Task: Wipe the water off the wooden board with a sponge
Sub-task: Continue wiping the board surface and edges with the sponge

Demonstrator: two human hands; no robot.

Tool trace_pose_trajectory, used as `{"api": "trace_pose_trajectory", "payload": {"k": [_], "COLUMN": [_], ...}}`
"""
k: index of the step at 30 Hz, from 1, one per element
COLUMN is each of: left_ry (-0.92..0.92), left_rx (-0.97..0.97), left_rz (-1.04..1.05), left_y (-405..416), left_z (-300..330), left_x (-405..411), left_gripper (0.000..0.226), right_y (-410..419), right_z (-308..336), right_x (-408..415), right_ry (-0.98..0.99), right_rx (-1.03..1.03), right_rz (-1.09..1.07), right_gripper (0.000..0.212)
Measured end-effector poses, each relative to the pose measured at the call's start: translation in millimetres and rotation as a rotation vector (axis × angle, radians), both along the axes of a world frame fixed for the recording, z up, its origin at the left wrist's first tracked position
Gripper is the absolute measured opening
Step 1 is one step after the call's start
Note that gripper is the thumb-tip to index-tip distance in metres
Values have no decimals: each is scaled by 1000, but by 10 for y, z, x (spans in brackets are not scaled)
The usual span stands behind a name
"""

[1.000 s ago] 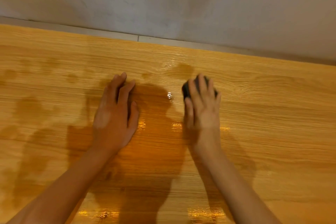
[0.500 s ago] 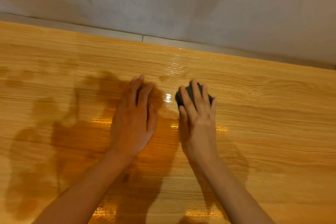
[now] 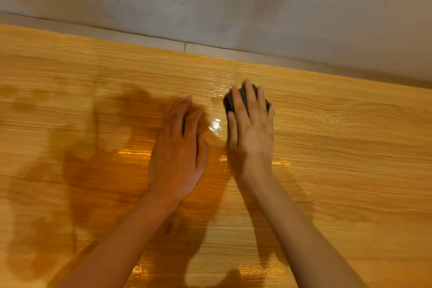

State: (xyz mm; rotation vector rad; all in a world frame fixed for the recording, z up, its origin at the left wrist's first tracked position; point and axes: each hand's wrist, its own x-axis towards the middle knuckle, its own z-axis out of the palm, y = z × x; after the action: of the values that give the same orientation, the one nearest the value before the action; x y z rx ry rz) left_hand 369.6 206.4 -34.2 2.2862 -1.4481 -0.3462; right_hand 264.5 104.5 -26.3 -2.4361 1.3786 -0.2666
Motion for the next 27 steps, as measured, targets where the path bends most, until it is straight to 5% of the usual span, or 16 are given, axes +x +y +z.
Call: {"api": "trace_pose_trajectory", "payload": {"k": [7,19,27], "left_ry": [11,30,63], "left_rx": [14,-41,-60], "left_rz": [18,61,60], "left_y": [16,-14,-19], "left_z": [3,74,49], "left_x": [-2,-45,-27], "left_gripper": [50,49,46], "right_y": [-903,-1862,-1419], "right_z": [-15,135,69], "right_x": [392,-1536,-210], "right_ry": [37,160,204], "right_rx": [-123,-118,-128], "right_rz": [86,-172,-51], "right_gripper": [38,44,44]}}
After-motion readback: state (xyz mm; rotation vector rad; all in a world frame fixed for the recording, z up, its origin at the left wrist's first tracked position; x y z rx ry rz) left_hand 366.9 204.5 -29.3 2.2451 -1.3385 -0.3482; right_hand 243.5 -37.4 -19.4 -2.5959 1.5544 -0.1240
